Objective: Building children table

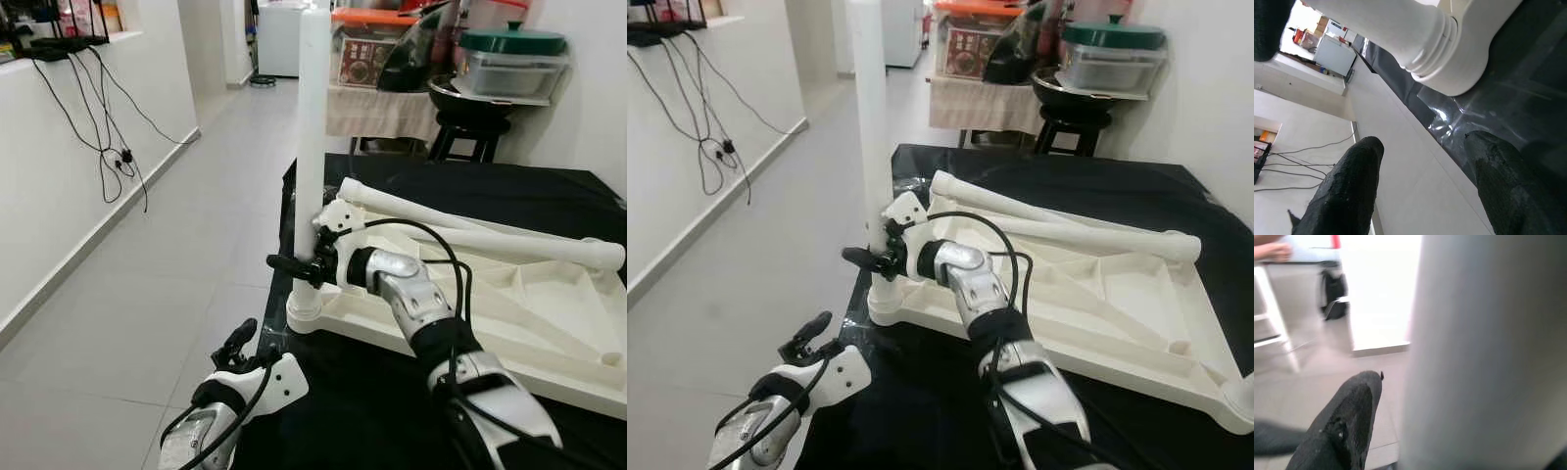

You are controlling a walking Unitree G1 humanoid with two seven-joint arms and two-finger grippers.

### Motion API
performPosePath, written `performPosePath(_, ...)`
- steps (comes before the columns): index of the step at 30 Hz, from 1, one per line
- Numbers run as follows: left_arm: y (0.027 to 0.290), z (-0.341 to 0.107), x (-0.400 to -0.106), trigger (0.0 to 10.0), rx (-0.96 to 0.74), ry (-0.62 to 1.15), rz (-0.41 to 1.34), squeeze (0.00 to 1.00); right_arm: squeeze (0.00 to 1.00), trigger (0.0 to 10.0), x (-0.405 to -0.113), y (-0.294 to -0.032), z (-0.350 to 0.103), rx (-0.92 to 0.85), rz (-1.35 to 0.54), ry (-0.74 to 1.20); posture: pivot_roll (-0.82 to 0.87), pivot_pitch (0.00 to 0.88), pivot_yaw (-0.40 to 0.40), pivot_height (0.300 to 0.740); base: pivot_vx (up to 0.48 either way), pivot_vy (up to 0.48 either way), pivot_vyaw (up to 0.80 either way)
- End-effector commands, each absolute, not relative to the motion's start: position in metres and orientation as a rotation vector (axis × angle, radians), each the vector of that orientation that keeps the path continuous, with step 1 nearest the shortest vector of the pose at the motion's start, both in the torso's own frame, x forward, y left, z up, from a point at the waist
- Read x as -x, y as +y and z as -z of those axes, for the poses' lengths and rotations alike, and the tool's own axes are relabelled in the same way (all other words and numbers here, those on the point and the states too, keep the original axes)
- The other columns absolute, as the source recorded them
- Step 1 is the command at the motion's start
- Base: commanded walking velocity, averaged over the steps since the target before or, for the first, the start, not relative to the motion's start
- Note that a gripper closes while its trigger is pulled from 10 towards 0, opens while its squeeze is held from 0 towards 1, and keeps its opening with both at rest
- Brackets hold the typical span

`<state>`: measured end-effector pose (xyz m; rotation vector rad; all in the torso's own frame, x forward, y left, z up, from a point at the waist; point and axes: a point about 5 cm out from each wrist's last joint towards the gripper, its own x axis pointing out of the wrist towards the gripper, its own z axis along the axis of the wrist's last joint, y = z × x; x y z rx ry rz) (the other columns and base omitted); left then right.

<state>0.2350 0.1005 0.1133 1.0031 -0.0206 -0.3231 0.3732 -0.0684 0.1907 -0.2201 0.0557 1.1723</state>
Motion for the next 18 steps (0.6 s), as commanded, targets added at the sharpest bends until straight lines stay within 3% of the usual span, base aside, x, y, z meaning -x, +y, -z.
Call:
performPosePath(1, 0.101, -0.11, -0.236, 10.0, -0.998, -0.01, 0.332, 0.0, 0.0, 0.5, -0.37, -0.059, -0.189, 0.226, -1.283, 0.102, 0.06, 0.0, -0.054, 0.74, 0.0, 0.0, 0.0)
performPosePath(3, 0.101, -0.11, -0.236, 10.0, -0.999, -0.01, 0.331, 0.0, 0.0, 0.0, -0.372, -0.059, -0.188, 0.208, -1.286, 0.121, 0.06, 0.0, -0.053, 0.74, 0.0, 0.0, 0.0)
performPosePath(15, 0.1, -0.108, -0.235, 10.0, -0.999, -0.01, 0.33, 0.0, 0.0, 0.0, -0.367, -0.065, -0.177, 0.113, -1.369, 0.134, 0.05, 0.0, -0.053, 0.74, 0.0, 0.0, 0.0)
performPosePath(18, 0.1, -0.107, -0.234, 10.0, -0.999, -0.011, 0.331, 0.0, 0.0, 0.0, -0.37, -0.069, -0.169, 0.114, -1.259, 0.117, 0.06, 0.0, -0.06, 0.74, 0.0, 0.0, 0.0)
